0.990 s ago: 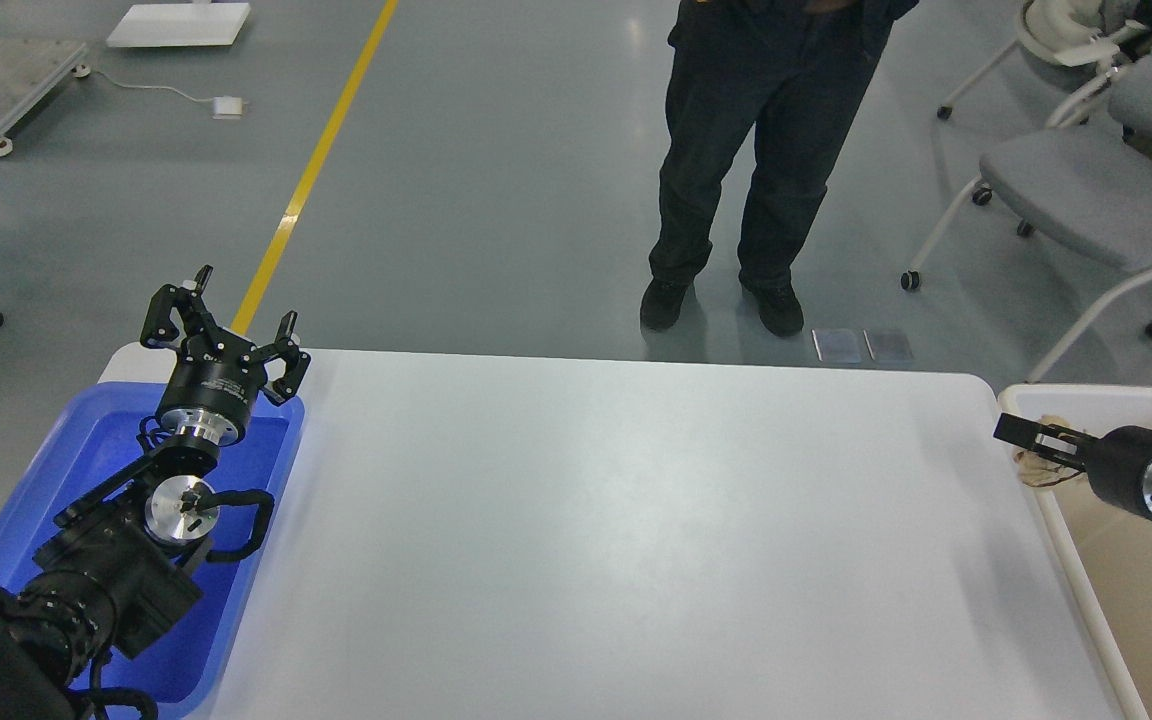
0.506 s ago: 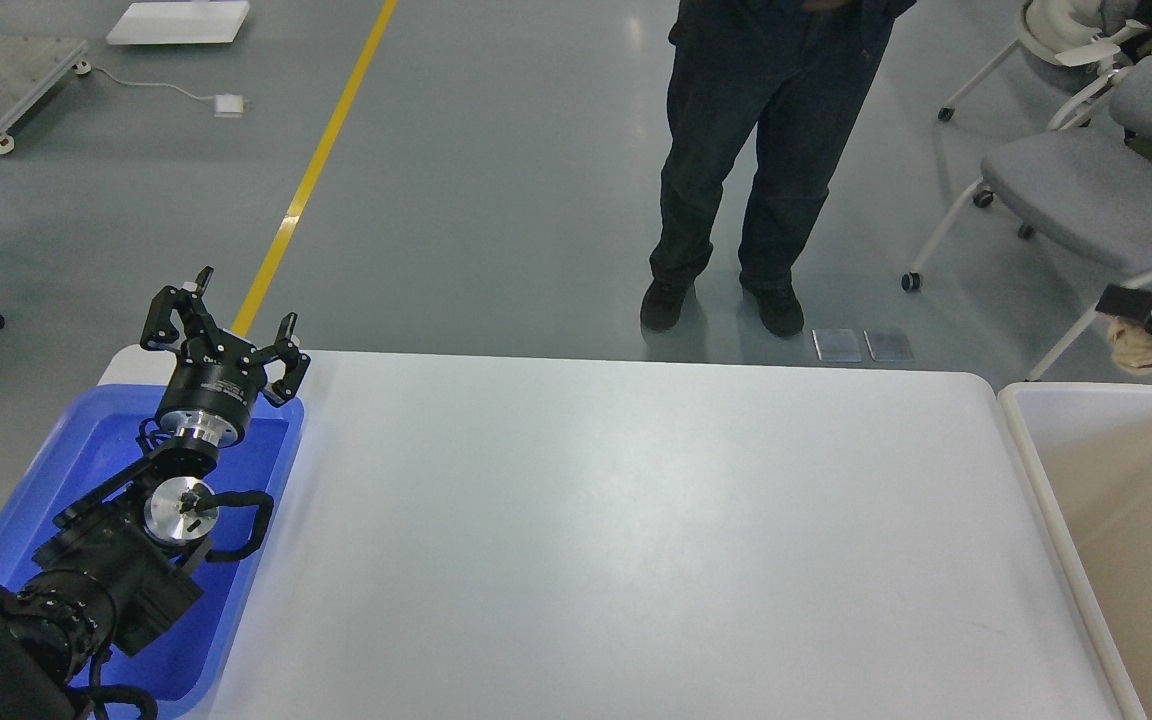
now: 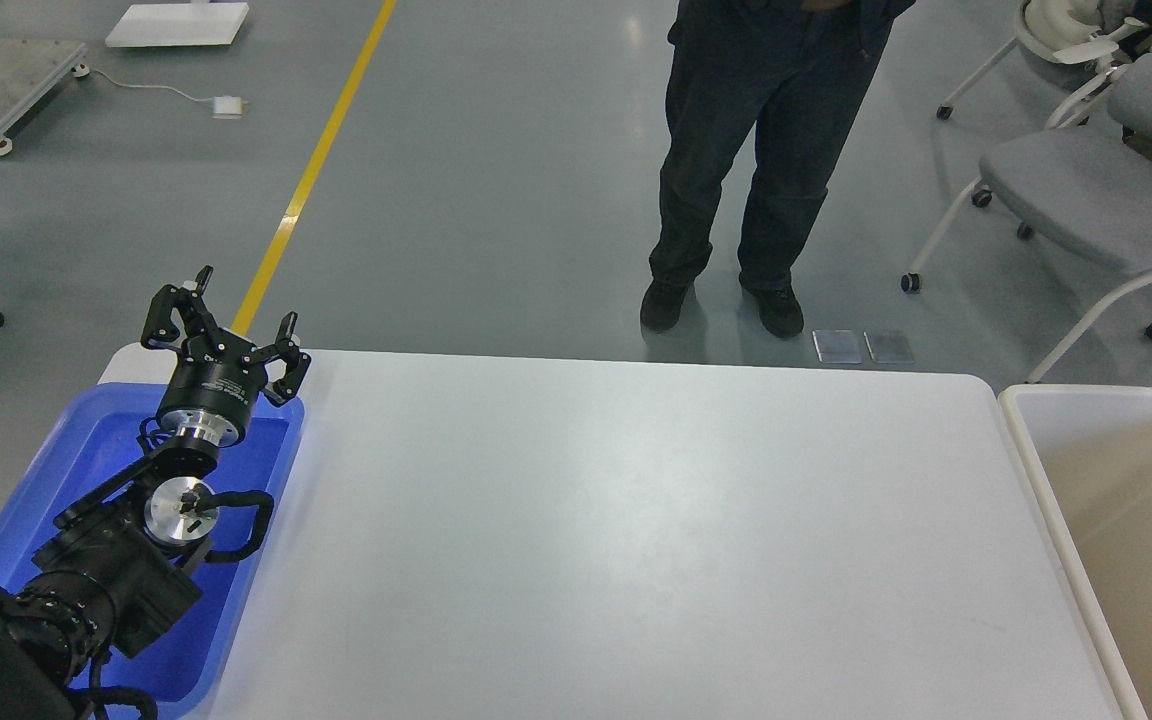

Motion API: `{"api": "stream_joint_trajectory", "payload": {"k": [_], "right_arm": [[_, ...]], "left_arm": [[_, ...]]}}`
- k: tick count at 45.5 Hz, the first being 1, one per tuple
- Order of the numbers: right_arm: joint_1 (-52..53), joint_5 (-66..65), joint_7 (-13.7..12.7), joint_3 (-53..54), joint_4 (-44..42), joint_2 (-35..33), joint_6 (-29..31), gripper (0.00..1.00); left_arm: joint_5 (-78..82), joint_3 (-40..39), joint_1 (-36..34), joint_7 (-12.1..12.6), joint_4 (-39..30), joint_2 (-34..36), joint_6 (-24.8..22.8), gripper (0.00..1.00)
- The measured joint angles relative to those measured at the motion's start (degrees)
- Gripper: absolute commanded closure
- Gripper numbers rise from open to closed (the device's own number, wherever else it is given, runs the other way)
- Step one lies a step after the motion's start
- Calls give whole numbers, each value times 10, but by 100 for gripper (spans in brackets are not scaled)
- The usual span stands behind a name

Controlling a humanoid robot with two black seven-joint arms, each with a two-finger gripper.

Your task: Tidy desktop

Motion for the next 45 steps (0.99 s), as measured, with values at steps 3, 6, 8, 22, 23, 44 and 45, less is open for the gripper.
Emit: {"api": "stream_joint_trajectory", "payload": {"k": [3, 6, 8, 22, 23, 44, 45], "right_arm": [[-21, 37, -15, 9, -17, 11, -2, 100], [-54, 87, -39, 28, -41, 26, -5, 100], [-74, 115, -54, 44, -55, 38, -8, 100], [-183, 203, -137, 174, -123, 129, -52, 100], [-188, 206, -142, 182, -125, 134, -54, 100], [-247, 269, -209, 288, -149, 210, -88, 100], [-248, 271, -210, 289, -150, 212, -89, 100]], "left_arm": [[0, 0, 0, 0, 0, 0, 0, 0], [0, 0, 0, 0, 0, 0, 1, 0], [0, 0, 0, 0, 0, 0, 1, 0], [0, 0, 0, 0, 0, 0, 1, 0], [0, 0, 0, 0, 0, 0, 1, 0], [0, 0, 0, 0, 0, 0, 2, 0], [0, 0, 0, 0, 0, 0, 2, 0]]}}
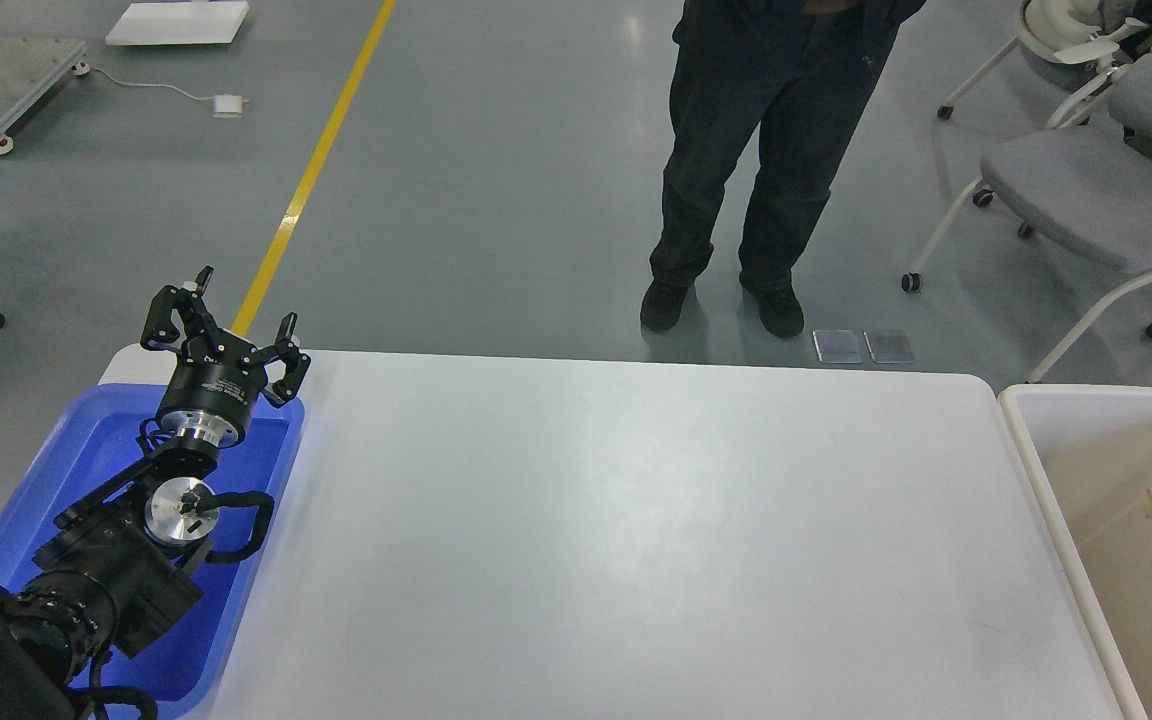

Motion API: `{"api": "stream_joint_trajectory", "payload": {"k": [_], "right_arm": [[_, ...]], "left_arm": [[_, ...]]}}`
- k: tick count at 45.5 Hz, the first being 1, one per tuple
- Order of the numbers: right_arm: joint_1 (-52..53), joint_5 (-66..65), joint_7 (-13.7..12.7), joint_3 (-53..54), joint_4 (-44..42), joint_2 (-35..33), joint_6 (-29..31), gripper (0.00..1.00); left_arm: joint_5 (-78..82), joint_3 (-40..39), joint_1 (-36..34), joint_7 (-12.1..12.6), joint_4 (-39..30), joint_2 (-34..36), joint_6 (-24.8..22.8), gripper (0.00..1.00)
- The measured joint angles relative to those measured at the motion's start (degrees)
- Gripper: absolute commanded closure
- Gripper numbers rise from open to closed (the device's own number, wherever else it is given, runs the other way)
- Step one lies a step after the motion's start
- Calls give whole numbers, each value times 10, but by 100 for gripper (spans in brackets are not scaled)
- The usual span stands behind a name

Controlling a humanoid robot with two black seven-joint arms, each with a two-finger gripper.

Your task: Tidy desktop

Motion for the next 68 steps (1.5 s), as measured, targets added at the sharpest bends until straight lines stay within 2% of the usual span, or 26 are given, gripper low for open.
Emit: {"api": "stream_joint_trajectory", "payload": {"k": [13, 16, 19, 21, 27, 60, 68], "right_arm": [[-14, 16, -8, 14, -2, 20, -3, 98], [-17, 18, -9, 17, -2, 22, -4, 76], [-19, 19, -9, 19, -2, 23, -4, 39], [-20, 19, -9, 21, -2, 24, -4, 21], [-23, 21, -10, 27, -3, 25, -4, 2], [-14, 21, -5, 59, -2, 14, -2, 0], [-4, 22, -4, 106, 2, 11, 0, 0]], "left_arm": [[0, 0, 0, 0, 0, 0, 0, 0], [0, 0, 0, 0, 0, 0, 0, 0], [0, 0, 0, 0, 0, 0, 0, 0], [0, 0, 0, 0, 0, 0, 0, 0], [0, 0, 0, 0, 0, 0, 0, 0], [0, 0, 0, 0, 0, 0, 0, 0], [0, 0, 0, 0, 0, 0, 0, 0]]}}
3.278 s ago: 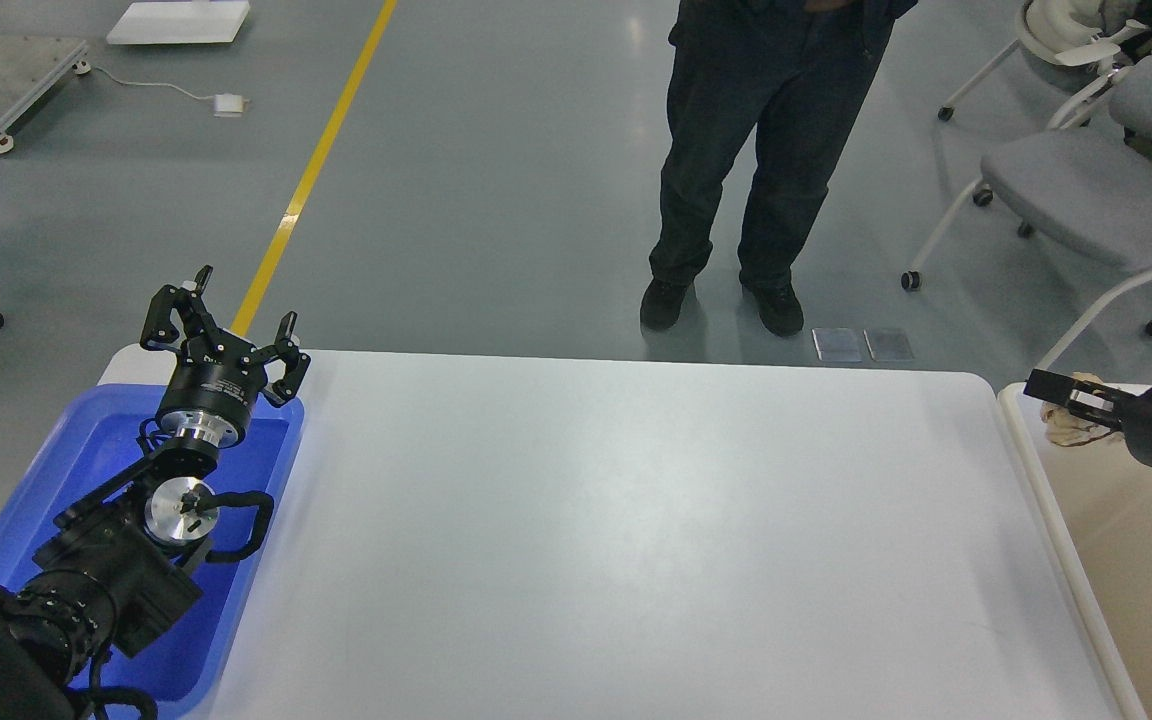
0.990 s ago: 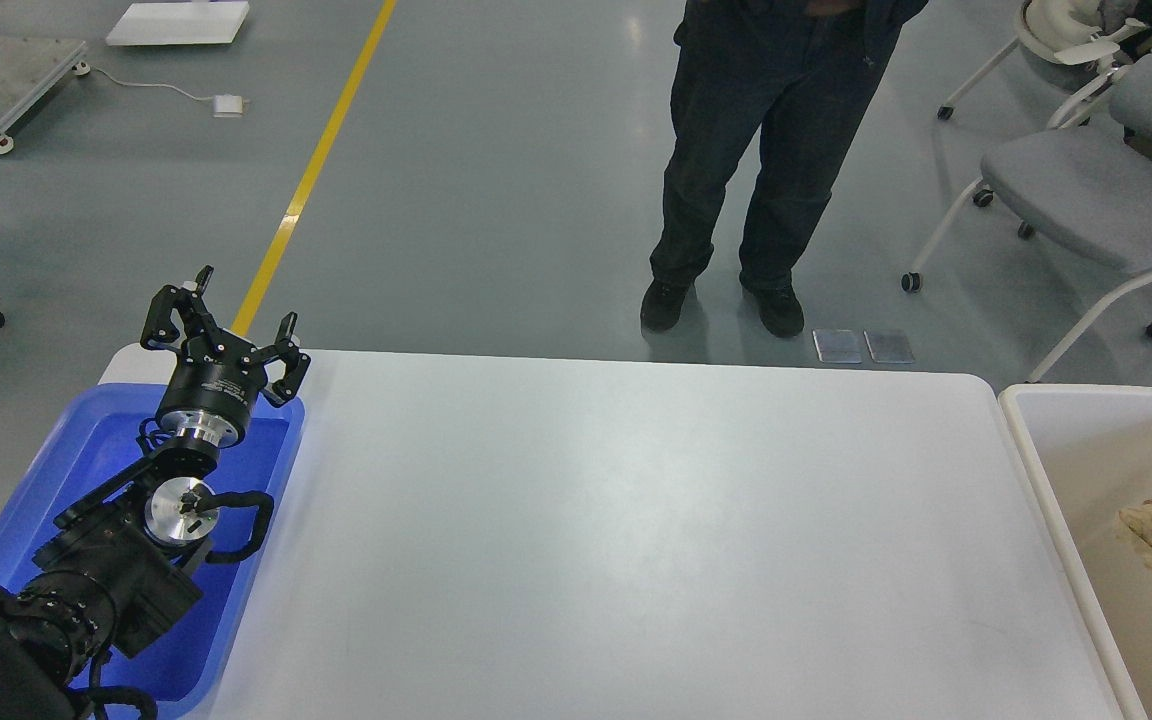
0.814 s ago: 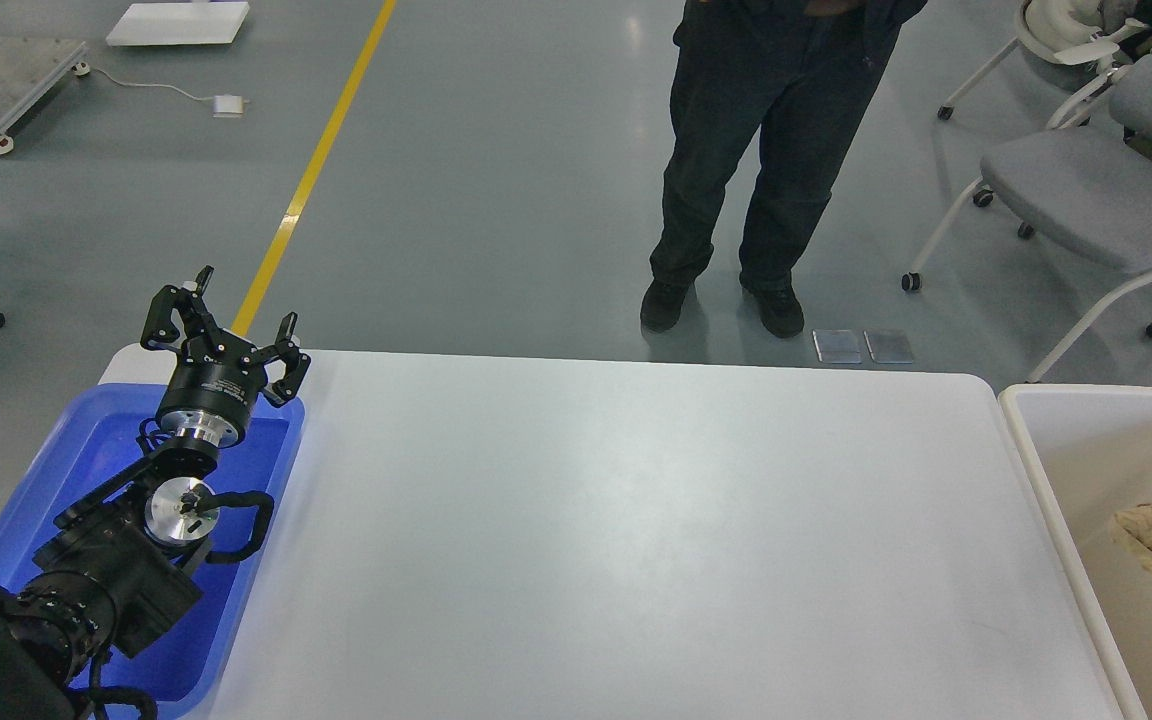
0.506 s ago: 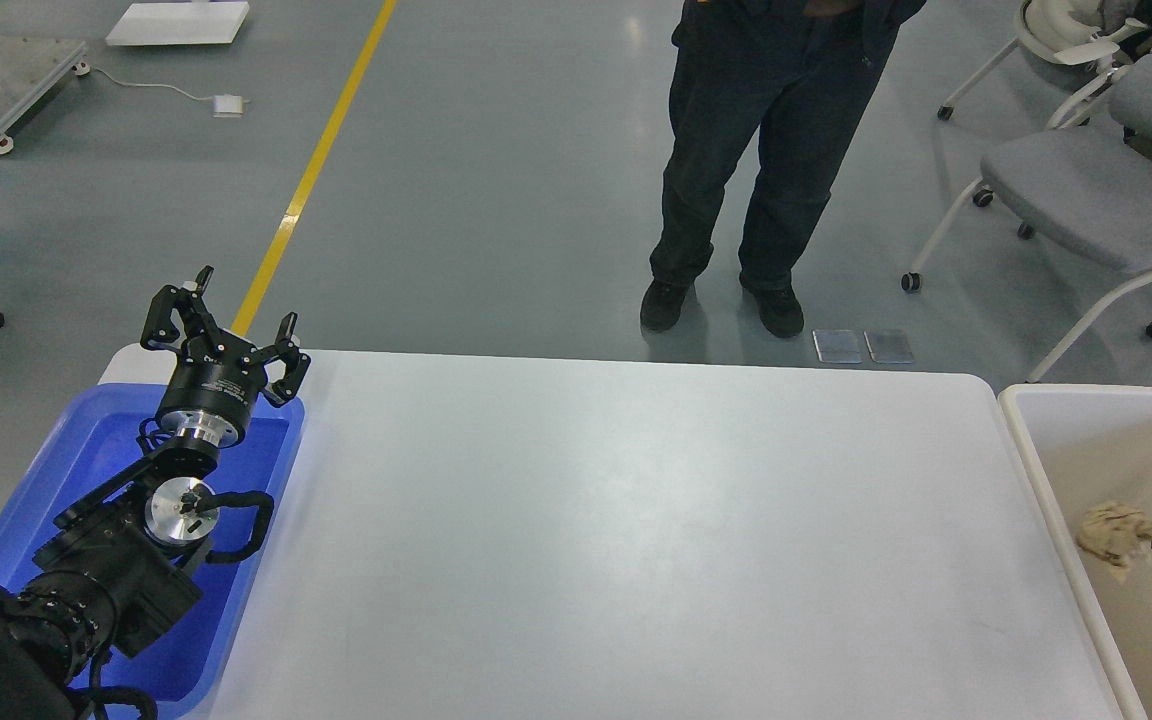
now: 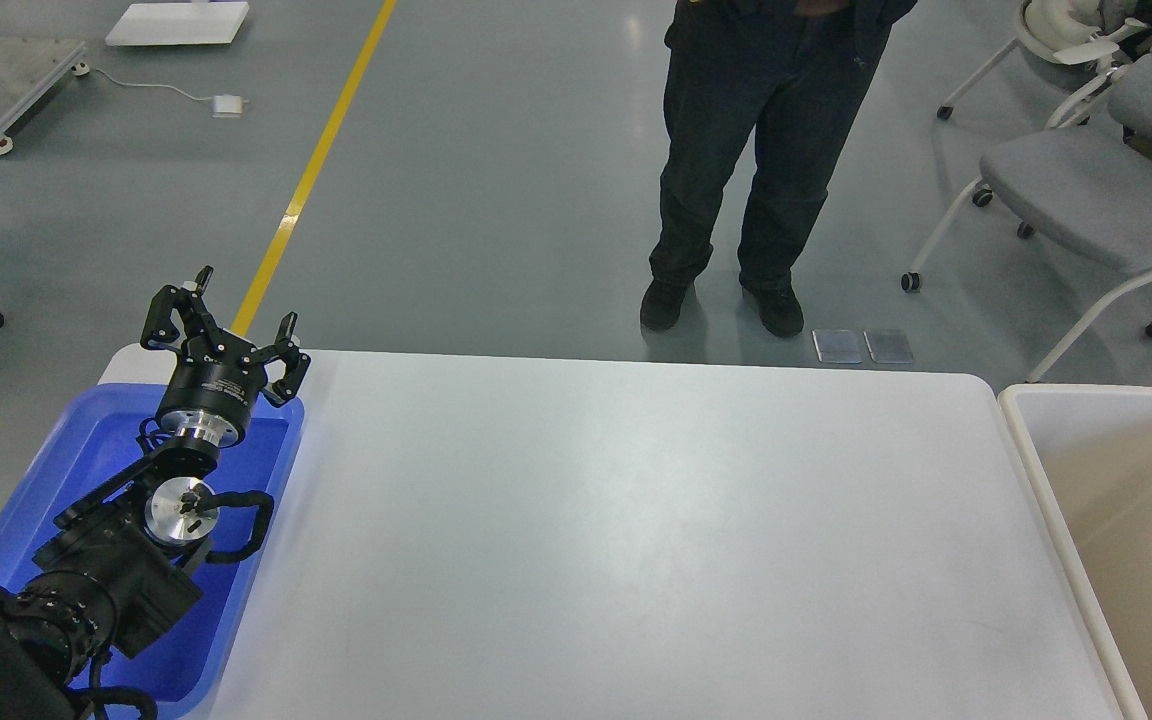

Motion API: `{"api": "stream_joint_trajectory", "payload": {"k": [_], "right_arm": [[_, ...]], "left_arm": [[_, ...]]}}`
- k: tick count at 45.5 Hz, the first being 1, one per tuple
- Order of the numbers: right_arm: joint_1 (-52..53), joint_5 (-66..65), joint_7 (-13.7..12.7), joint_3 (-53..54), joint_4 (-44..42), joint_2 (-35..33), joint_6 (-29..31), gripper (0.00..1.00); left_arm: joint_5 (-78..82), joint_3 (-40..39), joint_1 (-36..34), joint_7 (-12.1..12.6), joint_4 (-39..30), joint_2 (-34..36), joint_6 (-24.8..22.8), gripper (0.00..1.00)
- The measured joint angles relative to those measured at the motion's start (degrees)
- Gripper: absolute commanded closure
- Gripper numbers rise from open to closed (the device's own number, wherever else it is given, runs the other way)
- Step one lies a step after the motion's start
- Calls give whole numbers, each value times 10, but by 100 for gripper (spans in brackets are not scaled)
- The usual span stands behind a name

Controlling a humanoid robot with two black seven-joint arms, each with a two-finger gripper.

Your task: Tidy desktop

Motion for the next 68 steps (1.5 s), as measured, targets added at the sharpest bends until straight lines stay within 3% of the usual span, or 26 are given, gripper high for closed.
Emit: {"api": "stream_joint_trajectory", "payload": {"k": [21, 39, 54, 68], "right_arm": [[78, 6, -1, 104, 38, -20, 4, 0], [124, 89, -5, 166, 161, -31, 30, 0], [139, 149, -5, 201, 194, 14, 106, 0], [137, 162, -5, 218, 200, 83, 136, 0]], "left_arm": [[0, 0, 0, 0, 0, 0, 0, 0], [0, 0, 0, 0, 0, 0, 0, 0], [0, 0, 0, 0, 0, 0, 0, 0], [0, 0, 0, 0, 0, 0, 0, 0]]}}
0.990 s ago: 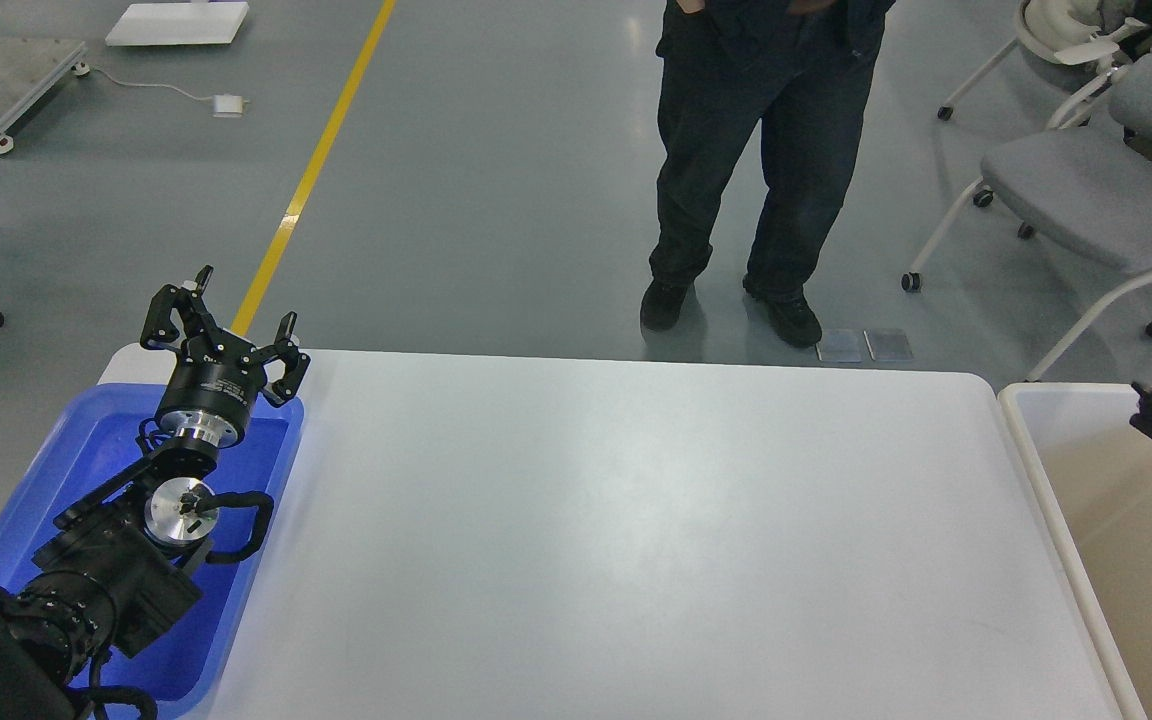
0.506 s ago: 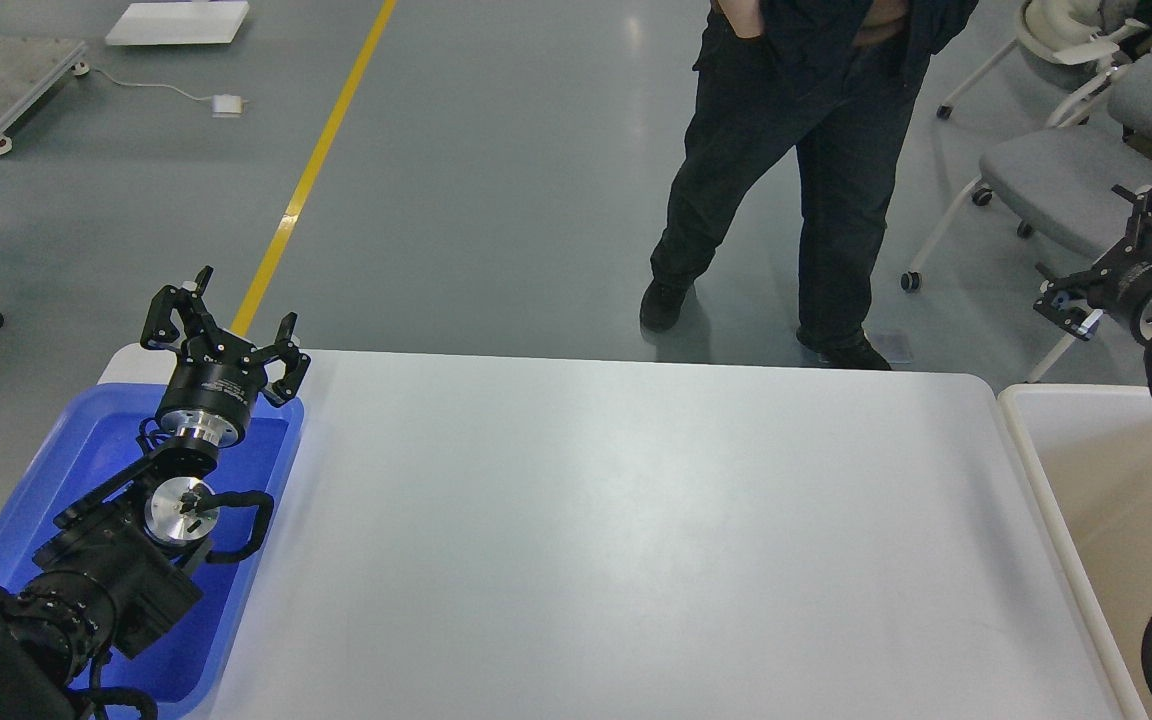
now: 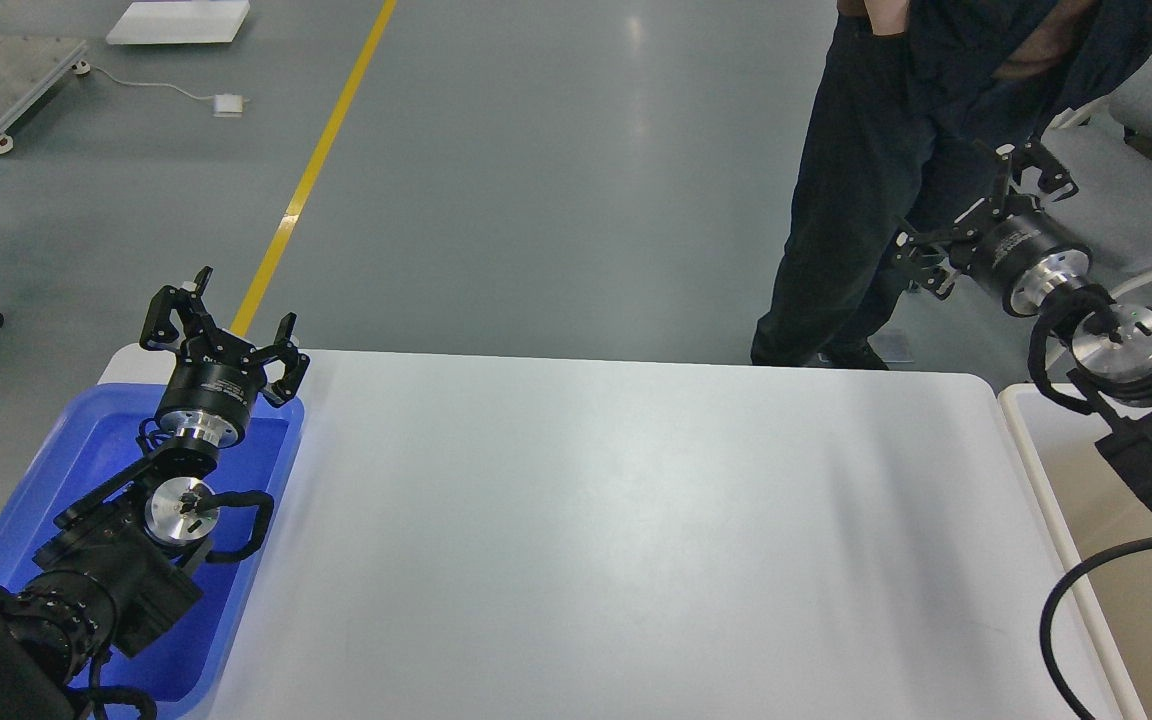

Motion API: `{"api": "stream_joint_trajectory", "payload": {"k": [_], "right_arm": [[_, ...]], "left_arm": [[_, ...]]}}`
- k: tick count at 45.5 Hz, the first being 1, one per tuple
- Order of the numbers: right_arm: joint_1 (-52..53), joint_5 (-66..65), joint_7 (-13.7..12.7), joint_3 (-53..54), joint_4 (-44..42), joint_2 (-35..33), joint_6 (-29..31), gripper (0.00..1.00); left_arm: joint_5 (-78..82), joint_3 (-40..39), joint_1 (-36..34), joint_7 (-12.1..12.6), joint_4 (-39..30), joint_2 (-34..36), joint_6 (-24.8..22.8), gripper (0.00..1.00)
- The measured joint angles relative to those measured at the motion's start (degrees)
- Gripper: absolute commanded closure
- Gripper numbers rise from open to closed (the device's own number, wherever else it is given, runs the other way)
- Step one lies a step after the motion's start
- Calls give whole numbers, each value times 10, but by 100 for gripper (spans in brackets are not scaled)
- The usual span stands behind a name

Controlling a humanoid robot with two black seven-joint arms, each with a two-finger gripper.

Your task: Tidy desktop

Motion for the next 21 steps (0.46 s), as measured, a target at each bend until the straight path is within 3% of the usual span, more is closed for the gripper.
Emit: {"api": "stream_joint_trajectory", "payload": {"k": [21], "right_arm": [[-42, 3, 4, 28, -4, 96, 25, 0]], "left_arm": [[0, 0, 0, 0, 0, 0, 0, 0]]}}
